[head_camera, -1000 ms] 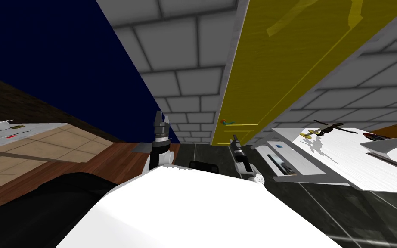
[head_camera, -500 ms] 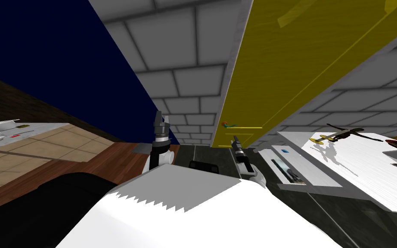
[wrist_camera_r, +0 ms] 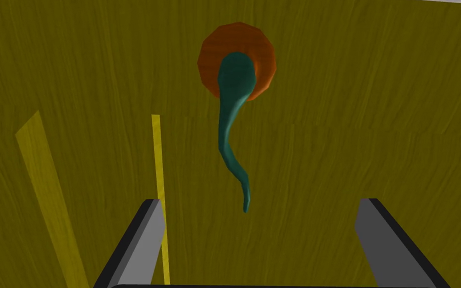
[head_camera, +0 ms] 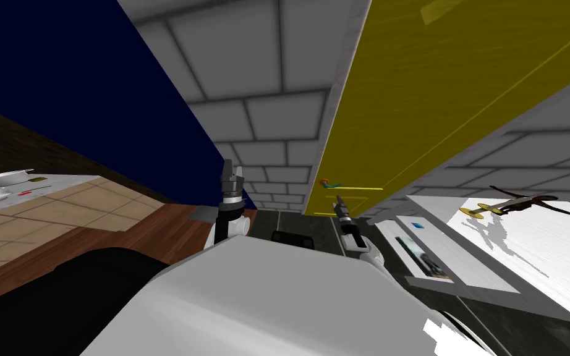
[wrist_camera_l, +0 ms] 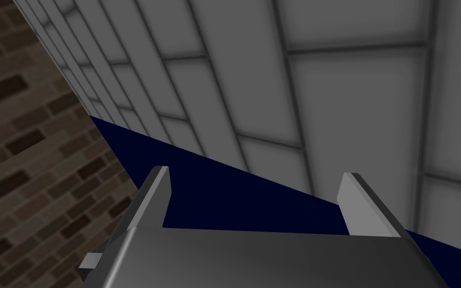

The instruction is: Pull the door open

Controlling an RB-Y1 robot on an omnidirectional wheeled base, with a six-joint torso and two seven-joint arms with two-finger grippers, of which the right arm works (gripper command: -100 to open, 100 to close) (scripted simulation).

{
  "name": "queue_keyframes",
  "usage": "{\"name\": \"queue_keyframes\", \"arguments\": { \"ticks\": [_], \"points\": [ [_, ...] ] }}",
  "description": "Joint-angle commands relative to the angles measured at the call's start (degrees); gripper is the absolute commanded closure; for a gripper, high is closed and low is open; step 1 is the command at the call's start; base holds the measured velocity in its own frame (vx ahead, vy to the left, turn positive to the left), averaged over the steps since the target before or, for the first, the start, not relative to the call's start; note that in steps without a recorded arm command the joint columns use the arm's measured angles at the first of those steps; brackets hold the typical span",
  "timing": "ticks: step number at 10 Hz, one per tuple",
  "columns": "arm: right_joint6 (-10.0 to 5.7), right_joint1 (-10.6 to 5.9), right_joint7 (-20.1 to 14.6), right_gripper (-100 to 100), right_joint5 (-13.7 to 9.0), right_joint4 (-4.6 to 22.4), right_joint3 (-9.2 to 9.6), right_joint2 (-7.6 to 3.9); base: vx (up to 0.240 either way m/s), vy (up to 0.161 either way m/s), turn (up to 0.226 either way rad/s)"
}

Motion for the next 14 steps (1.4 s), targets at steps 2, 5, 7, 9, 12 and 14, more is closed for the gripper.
{"name": "queue_keyframes", "arguments": {
  "ticks": [2, 5, 7, 9, 12, 14],
  "points": [
    [-0.06, -0.32, -0.27, -100, -0.05, 0.73, 0.07, -0.38, 0.095, -0.022, 0.02],
    [-2.2, 0.22, -1.79, -100, -1.22, 3.84, -2.03, -2.35, 0.172, 0.054, 0.191],
    [-3.04, 0.45, -2.37, -100, -1.68, 5.04, -2.86, -3.11, 0.166, 0.058, 0.142],
    [-4.6, 0.88, -3.43, -100, -2.53, 7.25, -4.4, -4.51, 0.153, 0.029, 0.2],
    [-4.77, 0.83, -3.41, 100, -2.68, 7.8, -4.72, -4.61, 0.077, 0.001, 0.05],
    [-4.77, 0.83, -3.41, 100, -2.68, 7.8, -4.72, -4.61, -0.024, -0.002, 0.0]
  ]
}}
